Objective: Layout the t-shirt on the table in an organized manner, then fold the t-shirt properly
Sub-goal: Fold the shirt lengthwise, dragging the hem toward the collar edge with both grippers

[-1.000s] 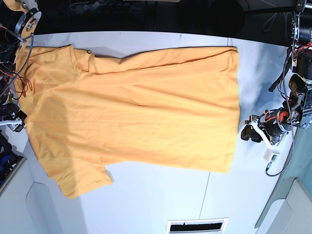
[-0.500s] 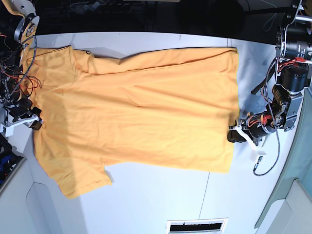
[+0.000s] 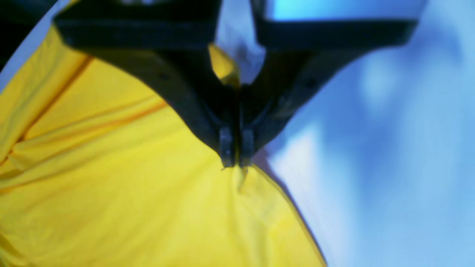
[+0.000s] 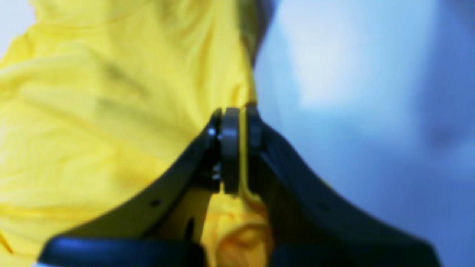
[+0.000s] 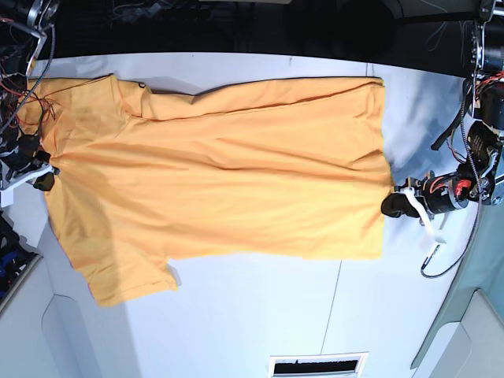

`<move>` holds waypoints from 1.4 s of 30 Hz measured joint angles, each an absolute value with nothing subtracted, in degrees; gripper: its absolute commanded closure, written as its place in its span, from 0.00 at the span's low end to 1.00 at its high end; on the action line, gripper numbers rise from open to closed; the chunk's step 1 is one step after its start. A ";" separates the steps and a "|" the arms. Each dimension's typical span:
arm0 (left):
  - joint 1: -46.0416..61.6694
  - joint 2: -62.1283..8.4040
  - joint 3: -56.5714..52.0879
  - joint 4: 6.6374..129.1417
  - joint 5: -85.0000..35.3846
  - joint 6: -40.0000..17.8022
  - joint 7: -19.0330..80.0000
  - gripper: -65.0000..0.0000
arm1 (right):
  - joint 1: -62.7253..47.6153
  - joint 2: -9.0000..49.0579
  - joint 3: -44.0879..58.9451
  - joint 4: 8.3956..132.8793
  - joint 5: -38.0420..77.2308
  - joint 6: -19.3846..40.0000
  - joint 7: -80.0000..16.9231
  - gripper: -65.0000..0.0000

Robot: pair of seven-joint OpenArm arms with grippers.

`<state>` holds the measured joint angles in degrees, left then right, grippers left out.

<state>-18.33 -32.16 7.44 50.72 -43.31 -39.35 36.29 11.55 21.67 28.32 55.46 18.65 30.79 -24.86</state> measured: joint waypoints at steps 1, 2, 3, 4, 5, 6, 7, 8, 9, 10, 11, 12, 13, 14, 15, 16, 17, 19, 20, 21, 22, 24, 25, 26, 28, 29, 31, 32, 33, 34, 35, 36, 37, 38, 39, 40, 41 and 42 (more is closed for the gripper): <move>-17.39 -32.91 7.44 52.66 -44.03 -39.44 37.60 1.00 | 10.07 21.74 28.32 57.52 19.11 30.92 -25.19 1.00; -16.43 -33.47 7.44 54.48 -44.84 -39.44 38.76 1.00 | 8.75 21.76 28.32 59.33 19.57 30.92 -25.50 1.00; -15.35 -33.87 7.44 56.29 -45.67 -39.42 39.57 1.00 | 7.49 21.78 28.34 60.97 19.57 30.94 -25.82 1.00; -14.31 -34.30 7.46 57.87 -46.35 -39.44 40.18 1.00 | 6.39 21.82 28.34 62.13 19.84 31.11 -25.87 1.00; -13.39 -34.57 7.53 59.24 -46.74 -39.44 40.34 1.00 | 5.39 21.87 28.32 62.98 19.92 31.11 -25.98 1.00; -12.53 -34.92 7.55 60.45 -47.24 -39.46 40.32 1.00 | 4.36 21.89 28.32 63.59 19.94 31.11 -25.96 1.00; -11.90 -35.14 7.55 61.36 -47.33 -39.48 40.34 1.00 | 3.42 21.89 28.34 63.94 19.92 31.05 -25.96 1.00; -11.51 -35.40 7.55 61.82 -47.57 -39.48 40.29 1.00 | 2.50 21.89 28.36 64.05 19.94 31.11 -25.93 1.00; -11.11 -35.57 7.55 62.17 -47.59 -39.46 40.29 1.00 | 1.72 21.89 28.38 64.07 19.92 31.14 -26.00 1.00; -10.90 -35.66 7.55 62.24 -47.66 -39.46 40.29 1.00 | 1.08 21.87 28.53 64.07 19.92 31.14 -26.02 1.00; -10.52 -35.70 7.55 62.24 -47.64 -39.46 40.32 1.00 | 0.69 21.82 28.67 64.07 19.97 31.16 -26.02 1.00; -10.20 -35.70 7.55 62.24 -47.68 -39.46 40.32 1.00 | 0.40 21.82 28.75 64.07 20.16 31.14 -25.98 1.00; -9.98 -35.68 7.55 62.24 -47.64 -39.48 40.32 1.00 | 0.27 21.82 28.80 64.07 20.21 31.11 -25.98 1.00; -9.69 -35.68 7.55 62.24 -47.92 -39.46 40.27 1.00 | 0.25 21.85 28.80 64.07 20.29 31.11 -25.98 1.00; -9.54 -35.70 7.55 62.24 -48.53 -39.46 40.25 0.99 | 0.25 21.85 28.80 64.07 20.34 31.11 -25.98 1.00; -9.47 -35.70 7.55 62.24 -48.86 -39.46 40.21 0.91 | 0.27 21.85 28.80 64.07 20.34 31.11 -25.98 0.96; -9.47 -35.70 7.55 62.24 -49.01 -39.46 40.05 0.82 | 0.27 21.85 28.80 64.07 20.36 31.11 -25.78 0.85; -9.54 -35.73 7.55 62.24 -49.12 -39.46 39.99 0.67 | 0.25 21.87 28.80 64.07 20.34 30.87 -24.77 0.65; -9.56 -35.70 7.55 62.24 -49.10 -39.46 39.92 0.62 | 0.27 21.87 28.80 64.07 20.34 30.44 -24.12 0.58; -9.74 -35.68 7.55 62.24 -49.08 -39.46 39.86 0.60 | 0.40 21.87 28.80 64.07 20.32 29.78 -24.01 0.55; -10.04 -35.68 7.55 62.24 -49.08 -39.46 39.94 0.59 | 0.71 21.87 28.80 64.07 20.29 28.88 -23.83 0.55; -11.18 -35.73 7.55 62.24 -49.15 -39.46 39.81 0.59 | 1.48 21.74 28.82 64.07 20.32 26.50 -21.56 0.55; -11.75 -35.73 7.55 62.24 -49.23 -39.44 39.57 0.59 | 2.13 21.74 28.82 64.07 20.29 25.02 -20.64 0.55; -12.32 -35.73 7.55 62.24 -49.47 -39.44 39.35 0.59 | 2.94 21.74 28.84 64.07 20.18 23.55 -19.92 0.55; -13.08 -35.70 7.55 62.24 -49.58 -39.46 39.35 0.59 | 5.32 21.76 28.88 64.07 19.42 21.63 -19.59 0.55; -13.13 -35.70 7.55 62.24 -49.60 -39.46 39.38 0.59 | 6.68 21.78 28.91 63.99 18.61 21.06 -19.57 0.55; -13.19 -35.66 7.55 62.24 -49.39 -39.46 39.42 0.59 | 10.26 21.87 28.93 62.52 17.26 20.43 -19.38 0.55; -13.19 -35.57 7.55 62.24 -49.32 -39.44 39.40 0.59 | 12.32 21.91 28.95 61.23 16.43 20.56 -19.44 0.55; -13.21 -35.55 7.55 62.24 -49.17 -39.46 39.42 0.58 | 14.50 21.91 28.99 59.51 15.77 20.84 -19.27 0.55; -13.21 -35.42 7.55 62.24 -48.86 -39.46 39.42 0.56 | 16.88 21.93 29.02 57.12 15.25 20.99 -18.81 0.55; -13.19 -35.40 7.55 62.24 -48.58 -39.46 39.42 0.54 | 19.25 21.93 29.02 54.28 14.13 20.93 -17.56 0.55; -13.21 -35.24 7.55 62.24 -47.72 -39.48 39.42 0.53 | 21.47 21.93 29.02 51.09 13.13 20.93 -15.79 0.55; -13.17 -35.09 7.55 62.24 -47.24 -39.44 39.38 0.52 | 23.55 21.93 29.02 47.57 11.77 20.97 -13.74 0.55; -13.10 -34.92 7.55 62.24 -46.96 -39.48 39.13 0.51 | 25.43 21.98 29.02 43.88 10.07 20.75 -11.84 0.55; -13.06 -34.76 7.55 62.19 -46.59 -39.46 38.79 0.51 | 26.98 22.13 29.02 39.99 8.36 20.56 -10.07 0.55; -13.06 -34.63 7.55 62.11 -45.87 -39.46 38.06 0.51 | 28.18 22.17 29.08 36.29 7.22 20.51 -8.38 0.55; -13.06 -34.61 7.55 62.02 -44.60 -39.46 36.82 0.51 | 28.99 22.20 29.12 32.67 5.78 20.38 -6.28 0.55; -13.06 -34.61 7.55 62.00 -43.42 -39.44 35.46 0.51 | 29.36 22.17 29.12 29.50 4.99 20.29 -4.49 0.55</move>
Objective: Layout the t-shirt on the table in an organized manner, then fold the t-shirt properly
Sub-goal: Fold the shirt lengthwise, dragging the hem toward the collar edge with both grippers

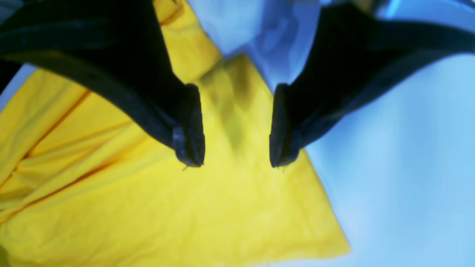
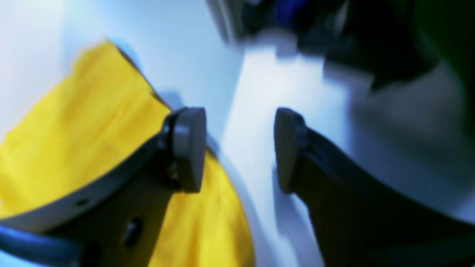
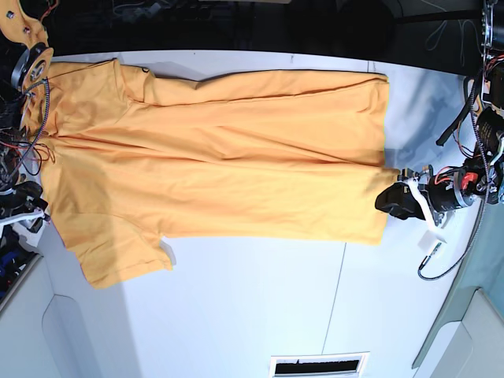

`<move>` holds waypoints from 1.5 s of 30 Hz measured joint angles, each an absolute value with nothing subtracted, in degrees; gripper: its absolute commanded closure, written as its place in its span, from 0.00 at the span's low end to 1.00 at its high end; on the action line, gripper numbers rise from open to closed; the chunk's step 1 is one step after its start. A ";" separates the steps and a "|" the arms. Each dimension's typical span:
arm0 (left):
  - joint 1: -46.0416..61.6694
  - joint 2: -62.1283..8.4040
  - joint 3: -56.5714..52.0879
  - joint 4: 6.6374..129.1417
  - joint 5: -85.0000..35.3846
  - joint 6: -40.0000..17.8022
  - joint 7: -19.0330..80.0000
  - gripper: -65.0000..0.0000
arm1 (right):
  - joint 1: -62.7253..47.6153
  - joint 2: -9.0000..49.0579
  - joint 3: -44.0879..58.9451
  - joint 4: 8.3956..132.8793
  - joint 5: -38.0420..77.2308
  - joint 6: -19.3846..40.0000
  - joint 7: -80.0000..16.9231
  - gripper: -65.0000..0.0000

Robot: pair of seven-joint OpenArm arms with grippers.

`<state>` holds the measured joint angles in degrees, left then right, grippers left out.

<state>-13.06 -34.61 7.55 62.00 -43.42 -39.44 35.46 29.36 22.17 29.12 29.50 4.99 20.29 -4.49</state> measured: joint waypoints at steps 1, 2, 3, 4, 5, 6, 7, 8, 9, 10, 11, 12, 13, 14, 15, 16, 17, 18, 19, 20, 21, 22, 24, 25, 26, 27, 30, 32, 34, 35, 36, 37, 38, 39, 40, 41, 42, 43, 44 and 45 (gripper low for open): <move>-13.08 -34.59 7.55 61.95 -42.52 -38.81 34.33 0.51 | 29.41 22.09 29.12 26.61 4.64 20.38 -2.59 0.55; -13.10 -34.57 7.55 61.95 -41.43 -37.80 33.63 0.51 | 29.36 22.04 29.12 24.27 3.55 20.60 -0.95 0.55; -13.21 -34.35 7.53 61.95 -40.12 -36.64 33.34 0.51 | 29.10 21.93 29.15 22.96 4.03 21.52 1.63 0.55; -13.23 -34.04 7.53 61.80 -39.31 -35.90 33.34 0.51 | 29.28 22.15 29.23 22.09 3.42 22.33 1.65 0.55; -13.21 -33.61 7.53 61.36 -39.07 -35.55 32.91 0.51 | 29.54 22.26 29.23 21.63 2.85 23.03 1.02 0.55; -13.21 -33.06 7.53 60.55 -38.57 -35.16 32.40 0.51 | 29.63 22.24 29.23 21.43 2.94 24.34 0.84 0.55; -13.37 -32.25 7.53 59.46 -37.34 -34.94 31.44 0.51 | 29.54 22.22 29.23 21.39 2.98 26.87 0.93 0.55; -13.56 -31.35 7.53 58.17 -36.38 -34.09 30.61 0.51 | 29.50 22.06 29.23 21.34 2.96 29.36 1.02 0.55; -13.93 -30.33 7.53 56.42 -35.40 -33.06 29.63 0.51 | 29.50 22.02 29.23 21.34 2.96 31.05 1.04 0.55; -14.66 -29.45 7.55 54.28 -34.30 -32.27 28.73 0.51 | 29.54 21.91 29.23 21.34 2.94 31.70 0.86 0.55; -15.66 -28.80 7.55 51.88 -33.47 -32.14 27.99 0.51 | 29.61 21.89 29.23 21.34 2.92 31.73 0.80 0.55; -16.69 -28.45 7.53 49.56 -33.91 -32.21 26.13 0.51 | 29.65 21.89 29.23 21.34 3.22 31.73 0.45 0.55; -18.13 -28.21 7.53 47.27 -33.61 -32.10 25.63 0.51 | 29.69 21.87 29.23 21.30 3.70 31.73 0.34 0.55; -19.49 -27.94 7.49 44.99 -33.54 -31.97 24.62 0.51 | 29.67 21.85 29.23 21.28 4.47 31.79 0.03 0.55; -20.93 -27.64 7.44 42.76 -33.47 -31.73 23.83 0.51 | 29.58 21.89 29.23 21.30 4.71 31.79 -0.25 0.55; -22.33 -27.33 7.42 40.69 -33.06 -31.73 23.18 0.51 | 29.61 21.89 29.23 21.30 5.10 31.81 -0.64 0.55; -23.53 -26.96 7.42 39.03 -32.71 -31.75 22.35 0.51 | 29.67 21.89 29.23 21.34 5.30 31.83 -1.10 0.55; -24.49 -26.63 7.42 37.67 -32.10 -31.75 21.71 0.51 | 29.69 21.89 29.23 21.37 5.54 31.86 -1.32 0.55; -25.39 -26.37 7.44 36.60 -31.68 -31.75 21.82 0.51 | 29.69 21.89 29.23 21.37 5.54 31.90 -1.50 0.55; -26.00 -26.17 7.44 35.99 -31.51 -31.73 21.80 0.51 | 29.71 21.89 29.23 21.37 5.54 31.94 -1.56 0.55; -26.28 -26.04 7.44 35.97 -31.46 -31.73 21.78 0.51 | 29.69 21.89 29.23 21.37 5.56 31.94 -1.58 0.55; -26.57 -25.89 7.44 35.97 -31.40 -31.73 21.78 0.51 | 29.71 21.89 29.23 21.37 5.54 31.94 -1.61 0.55; -26.89 -25.36 7.42 35.97 -30.59 -31.73 21.69 0.51 | 29.71 21.89 29.23 21.37 5.54 31.94 -1.58 0.55; -27.00 -24.84 7.42 35.97 -29.67 -31.70 21.63 0.51 | 29.71 21.89 29.23 21.37 5.54 31.94 -1.61 0.55; -27.00 -24.21 7.44 35.97 -28.53 -31.73 21.61 0.51 | 29.71 21.89 29.23 21.37 5.54 31.94 -1.65 0.55; -26.96 -23.42 7.44 35.97 -27.90 -31.75 21.58 0.51 | 29.71 21.87 29.23 21.37 5.54 32.01 -1.63 0.55; -27.03 -21.89 8.86 35.99 -27.38 -31.79 20.88 0.53 | 29.71 21.26 29.23 21.37 5.58 32.51 -1.50 0.55; -27.22 -21.80 10.61 35.99 -27.14 -31.75 20.67 0.70 | 29.74 20.73 28.99 21.39 5.85 33.08 -1.48 0.55; -27.31 -21.91 12.01 35.99 -26.33 -30.68 20.58 0.94 | 29.89 20.32 27.59 21.43 5.98 33.26 -1.50 0.59; -27.31 -21.91 12.23 36.01 -25.50 -30.22 20.34 1.00 | 30.06 20.27 26.72 21.43 5.96 33.30 -1.54 0.65; -27.31 -21.91 12.32 36.01 -24.93 -30.02 20.27 1.00 | 30.04 20.27 25.87 21.63 5.93 33.30 -1.80 0.72; -27.35 -21.98 12.34 36.05 -24.84 -29.98 20.29 1.00 | 30.00 20.27 25.15 22.02 5.80 33.30 -2.11 0.80; -27.38 -22.09 12.38 36.05 -24.86 -29.91 20.29 1.00 | 29.87 20.32 24.67 22.59 5.08 33.28 -2.52 0.89; -27.40 -22.24 12.38 36.05 -24.88 -29.85 20.29 1.00 | 29.74 20.34 24.36 23.44 4.80 33.26 -3.09 1.00; -27.49 -22.59 12.40 36.05 -24.88 -30.13 20.47 1.00 | 29.50 20.32 24.36 24.38 4.60 33.21 -3.51 1.00; -27.53 -23.07 12.43 36.12 -25.08 -31.09 21.28 1.00 | 29.30 20.29 24.34 25.45 4.36 33.19 -3.86 1.00; -27.70 -23.73 12.43 36.29 -26.04 -32.64 22.83 1.00 | 29.15 20.29 24.34 26.59 4.19 33.21 -4.40 1.00; -27.79 -24.49 12.43 36.64 -27.38 -35.11 24.60 1.00 | 29.08 20.34 24.34 27.79 4.19 33.19 -5.39 1.00; -27.75 -25.39 12.49 37.28 -29.30 -37.32 26.41 1.00 | 29.08 20.49 24.32 29.26 4.23 33.21 -6.15 1.00; -27.57 -26.22 12.49 38.24 -31.81 -39.03 28.12 1.00 | 29.08 20.64 24.27 30.81 4.71 33.21 -7.44 1.00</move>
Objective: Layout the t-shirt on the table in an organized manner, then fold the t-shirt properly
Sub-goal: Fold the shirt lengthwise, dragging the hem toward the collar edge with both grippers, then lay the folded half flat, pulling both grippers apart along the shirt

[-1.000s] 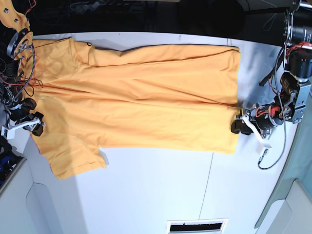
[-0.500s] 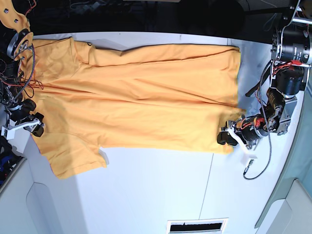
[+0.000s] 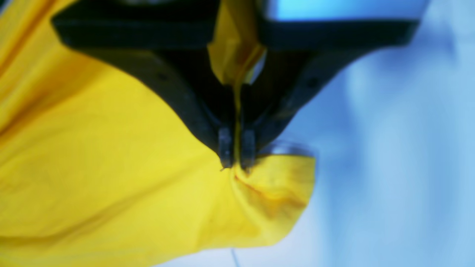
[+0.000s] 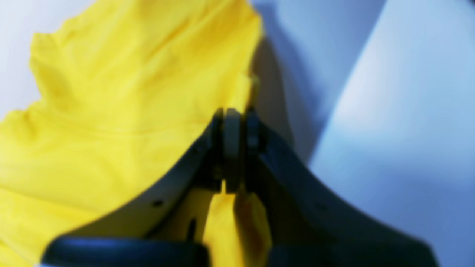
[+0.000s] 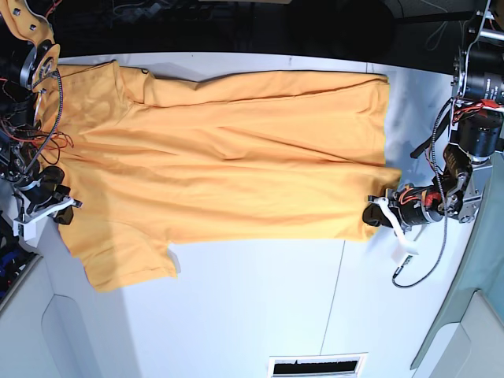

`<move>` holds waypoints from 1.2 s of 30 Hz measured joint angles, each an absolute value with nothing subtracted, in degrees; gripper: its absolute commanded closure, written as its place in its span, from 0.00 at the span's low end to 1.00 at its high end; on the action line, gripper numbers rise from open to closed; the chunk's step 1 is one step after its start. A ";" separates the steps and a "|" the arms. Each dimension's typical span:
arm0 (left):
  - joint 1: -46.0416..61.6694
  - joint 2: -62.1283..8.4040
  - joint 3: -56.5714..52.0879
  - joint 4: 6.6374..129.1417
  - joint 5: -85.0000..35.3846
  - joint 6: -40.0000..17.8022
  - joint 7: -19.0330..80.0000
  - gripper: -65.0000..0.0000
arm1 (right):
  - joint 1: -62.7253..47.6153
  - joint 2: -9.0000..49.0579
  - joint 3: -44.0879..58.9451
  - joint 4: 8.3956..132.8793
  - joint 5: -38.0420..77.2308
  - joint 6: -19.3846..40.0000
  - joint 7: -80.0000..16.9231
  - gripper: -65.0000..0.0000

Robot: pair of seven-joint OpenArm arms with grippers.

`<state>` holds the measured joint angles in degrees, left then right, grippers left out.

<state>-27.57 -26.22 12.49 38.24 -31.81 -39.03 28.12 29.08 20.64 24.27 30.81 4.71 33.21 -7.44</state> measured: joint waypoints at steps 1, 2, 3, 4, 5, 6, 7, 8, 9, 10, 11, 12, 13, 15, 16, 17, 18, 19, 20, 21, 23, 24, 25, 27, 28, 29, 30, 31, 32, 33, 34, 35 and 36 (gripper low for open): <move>-27.46 -26.96 12.49 39.33 -34.35 -39.11 29.91 1.00 | 29.10 20.91 24.23 32.40 5.76 33.23 -8.88 1.00; -27.49 -27.70 12.53 40.25 -36.53 -39.16 31.48 1.00 | 29.10 21.15 24.23 34.09 6.92 33.28 -10.83 1.00; -27.49 -28.45 12.58 41.43 -39.27 -39.29 32.99 1.00 | 29.02 21.47 24.23 35.75 8.47 33.41 -13.21 1.00; -27.46 -29.23 12.60 42.65 -41.74 -39.35 34.37 1.00 | 28.47 21.91 24.21 37.67 10.37 33.10 -15.25 1.00; -27.33 -30.09 12.62 44.01 -43.97 -39.51 36.01 1.00 | 27.51 22.39 24.16 39.94 12.53 33.19 -16.80 1.00; -27.09 -31.03 12.71 45.58 -46.26 -39.53 37.50 1.00 | 26.35 22.92 24.16 42.41 14.46 33.43 -18.44 1.00; -26.46 -32.01 12.69 47.42 -48.40 -39.66 38.72 1.00 | 25.08 23.53 24.12 44.82 15.88 33.15 -20.16 1.00; -25.54 -33.10 12.69 49.41 -50.46 -39.90 40.05 1.00 | 23.49 24.10 24.12 47.29 17.15 33.12 -22.04 1.00; -24.53 -34.04 12.69 51.40 -51.44 -39.97 41.21 1.00 | 21.71 24.71 24.12 49.74 18.39 33.32 -23.38 1.00; -23.40 -34.87 12.69 53.41 -52.05 -39.83 42.00 1.00 | 19.99 25.10 24.12 52.07 19.53 33.52 -24.49 1.00; -22.26 -35.44 12.71 55.42 -52.90 -39.88 42.63 1.00 | 18.35 25.41 24.10 54.08 20.58 33.39 -25.04 1.00; -21.02 -35.97 12.73 57.36 -53.58 -39.90 42.89 1.00 | 16.60 25.71 24.08 55.99 21.43 33.12 -25.61 1.00; -19.94 -36.36 12.80 59.05 -54.04 -39.90 43.11 1.00 | 14.92 25.98 24.08 57.45 22.20 33.32 -25.63 1.00; -17.78 -37.17 12.80 61.76 -54.41 -39.86 42.89 1.00 | 11.81 26.35 24.08 59.48 22.98 33.10 -25.67 1.00; -16.75 -37.30 12.75 62.48 -54.57 -39.88 42.87 1.00 | 10.31 26.46 24.08 60.01 22.98 33.15 -25.54 1.00; -15.70 -37.30 12.75 62.85 -54.50 -39.83 42.92 1.00 | 8.80 26.46 24.08 60.14 23.16 33.19 -25.45 1.00; -14.61 -37.19 12.78 62.87 -54.48 -39.81 42.92 1.00 | 7.38 26.26 24.08 60.12 23.11 32.91 -25.50 1.00; -13.56 -37.01 12.80 62.85 -54.33 -39.77 43.07 1.00 | 6.11 25.89 24.08 60.03 22.83 32.51 -25.54 1.00; -12.62 -36.82 12.80 62.78 -54.02 -39.72 43.31 1.00 | 4.80 25.39 24.08 59.96 22.79 31.79 -25.69 1.00; -11.88 -36.60 12.80 62.74 -53.84 -39.70 43.31 1.00 | 3.70 24.82 24.08 59.90 22.87 31.79 -25.50 1.00; -11.35 -36.10 12.80 62.72 -53.63 -39.68 43.31 1.00 | 2.39 24.12 24.08 59.90 23.07 31.07 -24.77 0.93; -11.46 -35.90 12.80 62.72 -53.71 -39.68 43.29 1.00 | 2.31 24.10 24.08 59.90 23.03 31.00 -24.47 0.81; -11.66 -35.86 12.80 62.72 -53.91 -39.68 43.20 1.00 | 2.37 24.14 24.10 59.90 23.00 30.59 -24.32 0.70; -12.10 -35.88 12.80 62.72 -53.89 -39.68 42.81 1.00 | 2.57 24.08 25.45 59.92 23.05 30.11 -23.75 0.58; -12.12 -35.83 12.78 62.74 -54.04 -39.66 42.70 1.00 | 2.57 24.03 26.46 60.01 23.11 30.17 -22.37 0.56; -12.12 -35.70 12.78 62.74 -54.00 -39.66 42.68 1.00 | 2.57 23.99 27.79 60.07 23.11 30.02 -20.75 0.56; -12.08 -35.59 12.80 62.74 -53.74 -39.68 42.72 1.00 | 2.57 24.18 29.15 60.10 23.09 29.95 -19.79 0.57; -12.05 -35.55 12.80 62.72 -53.10 -39.68 42.94 1.00 | 2.76 24.49 30.37 60.12 23.11 29.76 -19.38 0.57; -11.94 -35.55 12.80 62.74 -52.42 -39.68 42.96 1.00 | 3.22 24.64 31.53 60.12 23.40 29.65 -19.42 0.57; -11.92 -35.57 12.80 62.72 -52.25 -39.66 43.07 1.00 | 3.88 24.77 32.23 60.10 23.53 29.21 -19.40 0.57; -11.92 -35.57 12.80 62.72 -51.99 -39.68 43.09 1.00 | 4.84 24.84 32.32 60.10 23.49 29.04 -19.40 0.57; -11.94 -35.57 12.80 62.72 -52.03 -39.68 43.07 1.00 | 6.00 24.91 32.27 60.10 23.16 29.10 -19.35 0.57; -11.94 -35.55 12.80 62.74 -52.05 -39.68 43.07 1.00 | 7.35 24.73 32.12 60.10 22.81 29.39 -19.44 0.57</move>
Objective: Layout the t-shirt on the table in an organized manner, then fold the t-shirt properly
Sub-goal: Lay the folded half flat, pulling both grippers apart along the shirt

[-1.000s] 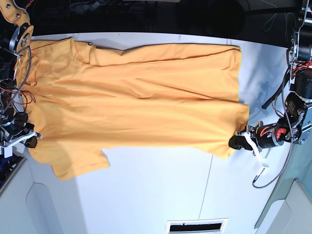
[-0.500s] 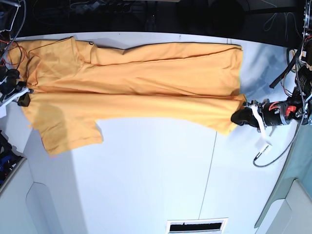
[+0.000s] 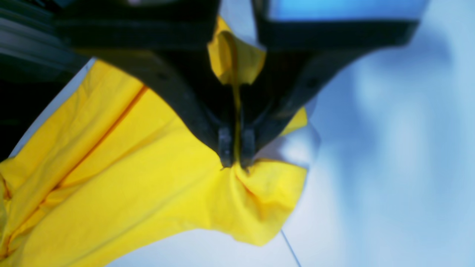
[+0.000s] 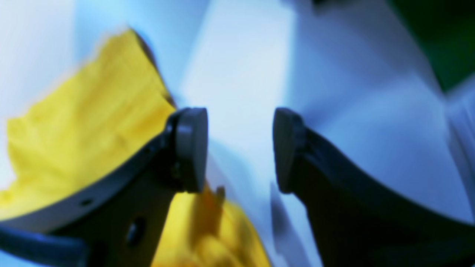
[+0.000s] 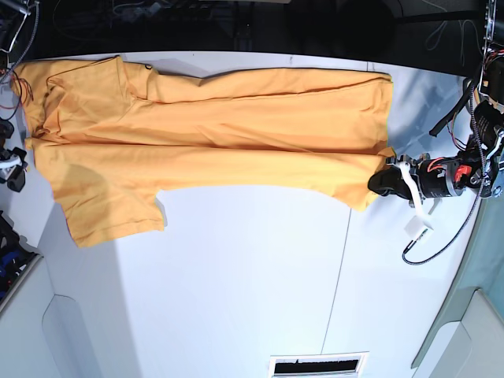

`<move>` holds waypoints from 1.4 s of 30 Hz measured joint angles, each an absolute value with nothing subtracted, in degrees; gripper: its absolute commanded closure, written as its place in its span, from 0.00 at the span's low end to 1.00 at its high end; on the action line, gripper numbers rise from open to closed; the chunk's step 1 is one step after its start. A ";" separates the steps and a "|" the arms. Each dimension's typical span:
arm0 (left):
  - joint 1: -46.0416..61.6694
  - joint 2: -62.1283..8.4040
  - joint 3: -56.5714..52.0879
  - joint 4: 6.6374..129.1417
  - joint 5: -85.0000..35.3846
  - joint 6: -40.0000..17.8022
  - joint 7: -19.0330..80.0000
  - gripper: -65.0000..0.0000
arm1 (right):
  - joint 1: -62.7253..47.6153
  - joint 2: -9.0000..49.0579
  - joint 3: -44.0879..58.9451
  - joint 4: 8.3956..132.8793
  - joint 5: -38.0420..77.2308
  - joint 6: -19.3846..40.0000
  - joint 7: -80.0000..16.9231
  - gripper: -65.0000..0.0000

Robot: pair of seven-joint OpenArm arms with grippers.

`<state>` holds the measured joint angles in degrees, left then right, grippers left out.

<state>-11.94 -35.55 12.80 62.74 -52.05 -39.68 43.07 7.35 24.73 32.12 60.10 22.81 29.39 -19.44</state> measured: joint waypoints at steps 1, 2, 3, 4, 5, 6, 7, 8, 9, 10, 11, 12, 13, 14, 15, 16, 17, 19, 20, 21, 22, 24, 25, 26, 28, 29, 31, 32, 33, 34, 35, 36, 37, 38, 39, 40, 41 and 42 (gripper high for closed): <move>-11.94 -35.55 12.80 62.74 -52.05 -39.68 43.07 1.00 | 8.69 24.60 31.97 59.86 22.37 29.61 -19.40 0.56; -11.94 -35.55 12.80 62.74 -52.07 -39.68 43.07 1.00 | 10.15 24.45 31.83 59.18 21.54 30.13 -19.35 0.56; -11.92 -35.55 12.80 62.72 -52.05 -39.68 43.07 1.00 | 11.57 24.43 31.79 57.95 21.26 30.24 -19.29 0.56; -11.92 -35.57 12.80 62.72 -52.05 -39.68 43.09 1.00 | 13.08 24.43 31.77 56.49 21.04 30.15 -19.25 0.56; -11.92 -35.57 12.80 62.72 -51.99 -39.68 43.09 1.00 | 14.37 24.49 31.77 54.68 21.04 29.80 -19.09 0.56; -11.97 -35.57 12.80 62.72 -52.03 -39.68 43.09 1.00 | 15.79 24.67 31.81 52.38 20.95 29.74 -18.96 0.56; -11.97 -35.57 12.80 62.74 -52.12 -39.68 43.07 1.00 | 17.21 24.77 31.90 49.89 20.67 29.52 -19.03 0.56; -11.94 -35.57 12.80 62.74 -52.05 -39.68 43.07 1.00 | 18.72 24.77 31.94 47.24 19.84 29.50 -18.37 0.56; -11.94 -35.55 12.80 62.74 -51.96 -39.66 43.07 1.00 | 20.10 24.77 31.99 44.66 18.65 29.30 -17.39 0.56; -11.94 -35.55 12.80 62.74 -52.05 -39.68 43.07 1.00 | 21.41 24.75 31.97 42.19 17.52 29.45 -16.47 0.53; -11.94 -35.55 12.80 62.74 -52.05 -39.66 43.07 1.00 | 22.48 24.73 31.83 39.94 16.67 29.61 -15.55 0.49; -11.94 -35.57 12.80 62.74 -52.05 -39.66 43.07 1.00 | 23.24 24.64 31.33 37.95 16.21 29.78 -14.48 0.45; -11.94 -35.57 12.80 62.74 -52.03 -39.66 43.07 1.00 | 23.66 24.62 30.44 36.25 16.05 29.89 -13.80 0.41; -11.94 -35.57 12.80 62.74 -52.03 -39.68 43.07 1.00 | 23.68 24.60 29.28 35.05 15.86 30.39 -13.37 0.41; -11.94 -35.57 12.80 62.74 -52.01 -39.68 43.07 1.00 | 23.64 24.58 27.88 34.20 15.84 30.68 -13.04 0.41; -11.94 -35.55 12.80 62.74 -52.05 -39.68 43.05 1.00 | 23.38 24.45 26.52 33.58 15.31 30.68 -12.78 0.41; -11.94 -35.55 12.80 62.74 -52.03 -39.68 42.85 1.00 | 23.14 24.40 25.30 33.28 14.52 30.68 -11.05 0.41; -11.94 -35.38 12.80 62.74 -52.03 -39.66 42.83 1.00 | 23.35 24.32 23.07 33.23 13.19 30.61 -11.20 0.41; -11.92 -35.27 12.80 62.74 -51.96 -39.68 42.85 1.00 | 23.38 24.16 22.04 33.26 13.23 30.61 -11.16 0.41; -11.92 -35.22 12.80 62.74 -51.92 -39.66 42.87 1.00 | 23.51 23.73 21.17 33.28 13.58 30.63 -10.87 0.41; -11.94 -35.09 12.80 62.74 -51.99 -39.66 42.83 1.00 | 23.51 23.09 20.58 33.32 13.69 30.68 -10.41 0.41; -11.94 -34.87 12.80 62.74 -51.94 -39.64 42.81 1.00 | 23.55 22.04 20.01 33.39 13.91 31.92 -9.85 0.41; -11.94 -34.79 12.80 62.74 -51.88 -39.64 42.87 1.00 | 23.66 21.52 19.97 33.43 13.93 32.45 -9.69 0.41; -11.94 -34.76 12.80 62.74 -51.94 -39.64 42.83 1.00 | 23.66 21.04 19.97 33.43 13.98 32.40 -9.63 0.41; -11.94 -34.79 12.80 62.74 -51.90 -39.64 42.85 1.00 | 23.68 20.14 19.97 33.54 14.13 32.42 -9.23 0.43; -11.94 -34.79 12.80 62.74 -51.92 -39.64 42.83 1.00 | 23.68 19.90 19.97 33.54 14.13 32.42 -9.17 0.48; -11.94 -34.79 12.80 62.74 -51.90 -39.64 42.85 1.00 | 23.70 19.51 19.97 33.56 14.11 32.42 -9.76 0.72; -11.92 -34.79 12.80 62.74 -51.90 -39.64 42.85 1.00 | 23.66 19.35 19.97 33.78 14.04 32.42 -9.98 0.87; -11.94 -34.79 12.80 62.74 -51.92 -39.64 42.85 1.00 | 23.53 19.33 19.97 34.04 14.06 32.40 -10.17 1.00; -11.94 -34.79 12.80 62.74 -52.01 -39.66 42.85 1.00 | 23.49 19.31 19.97 34.50 13.93 32.40 -10.59 1.00; -11.94 -34.79 12.78 62.74 -51.94 -39.64 42.85 1.00 | 23.33 19.31 19.97 35.14 13.89 32.40 -10.90 1.00; -11.94 -34.79 12.78 62.74 -51.92 -39.64 42.85 1.00 | 23.27 19.29 19.94 36.16 13.65 32.36 -11.77 1.00; -11.97 -34.94 12.80 62.74 -52.01 -39.66 42.85 1.00 | 23.05 19.20 19.94 37.56 13.47 32.34 -12.19 1.00; -11.99 -35.09 12.80 62.74 -52.29 -39.66 42.85 1.00 | 22.79 19.14 19.94 39.33 13.47 32.36 -12.97 1.00; -12.10 -35.44 12.80 62.74 -53.23 -39.66 42.85 1.00 | 22.83 19.11 19.94 41.43 13.54 32.38 -15.05 1.00; -12.08 -36.05 12.80 63.26 -54.06 -39.66 42.89 1.00 | 22.70 19.14 19.94 43.94 13.52 32.36 -17.63 1.00; -12.05 -36.80 12.80 64.25 -54.50 -39.64 44.03 1.00 | 22.55 19.16 19.92 46.78 13.63 32.36 -19.84 1.00; -12.05 -37.58 12.80 65.63 -54.26 -39.62 45.32 1.00 | 22.26 19.18 19.90 49.84 14.31 32.21 -22.37 1.00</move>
